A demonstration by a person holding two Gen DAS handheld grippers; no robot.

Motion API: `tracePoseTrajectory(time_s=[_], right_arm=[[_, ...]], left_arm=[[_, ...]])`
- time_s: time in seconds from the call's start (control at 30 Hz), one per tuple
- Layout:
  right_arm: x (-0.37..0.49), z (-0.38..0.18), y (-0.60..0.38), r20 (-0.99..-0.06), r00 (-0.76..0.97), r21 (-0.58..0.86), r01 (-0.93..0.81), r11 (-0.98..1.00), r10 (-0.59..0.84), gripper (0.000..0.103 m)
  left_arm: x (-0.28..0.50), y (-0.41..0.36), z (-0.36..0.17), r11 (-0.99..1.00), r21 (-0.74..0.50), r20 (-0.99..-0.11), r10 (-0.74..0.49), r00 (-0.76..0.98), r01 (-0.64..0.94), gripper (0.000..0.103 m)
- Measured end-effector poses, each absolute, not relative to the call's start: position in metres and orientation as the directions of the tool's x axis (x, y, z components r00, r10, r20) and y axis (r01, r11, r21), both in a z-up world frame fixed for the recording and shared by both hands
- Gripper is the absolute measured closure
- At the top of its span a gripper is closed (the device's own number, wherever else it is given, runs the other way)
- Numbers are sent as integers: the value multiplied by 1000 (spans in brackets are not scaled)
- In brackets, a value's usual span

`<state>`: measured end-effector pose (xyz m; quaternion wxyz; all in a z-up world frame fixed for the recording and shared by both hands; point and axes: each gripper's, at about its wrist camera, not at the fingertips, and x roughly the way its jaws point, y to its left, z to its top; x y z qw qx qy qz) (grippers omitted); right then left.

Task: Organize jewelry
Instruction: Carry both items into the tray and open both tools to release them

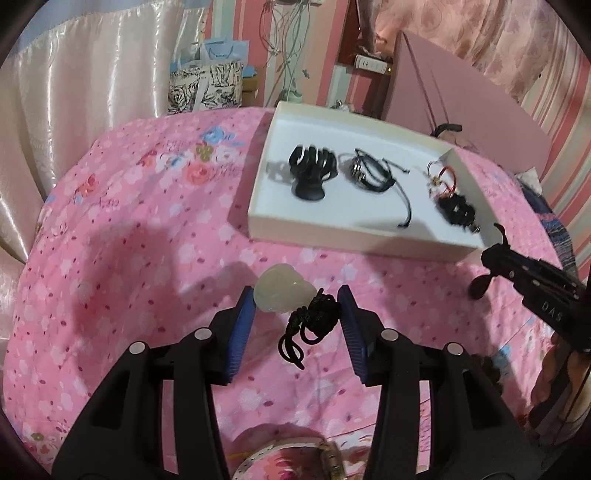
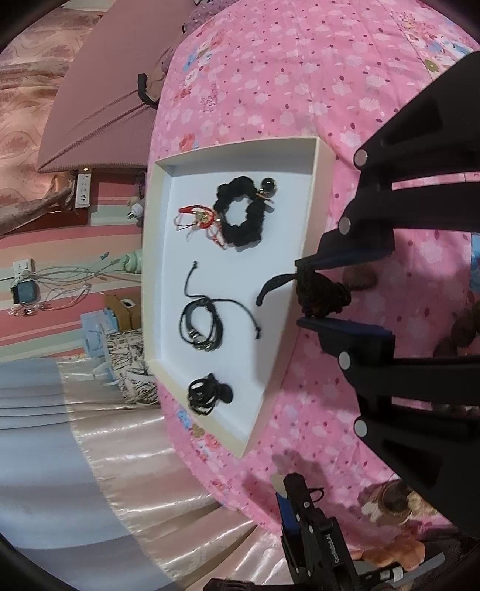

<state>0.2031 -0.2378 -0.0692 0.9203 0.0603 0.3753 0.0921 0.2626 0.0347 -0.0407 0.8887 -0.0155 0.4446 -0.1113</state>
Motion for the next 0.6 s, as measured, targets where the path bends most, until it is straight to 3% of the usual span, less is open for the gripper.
tracePoseTrajectory(time_s=[0.4, 0.6], right_arm=[[211, -32, -248, -627, 745, 222, -113, 969, 230, 79], [232, -34, -250, -640, 740, 211, -88, 974, 206, 79]], left_arm=[[288, 3, 5, 966, -98, -740, -230, 632, 238, 58], [319, -9, 3, 959, -133, -727, -266, 633, 250, 58]])
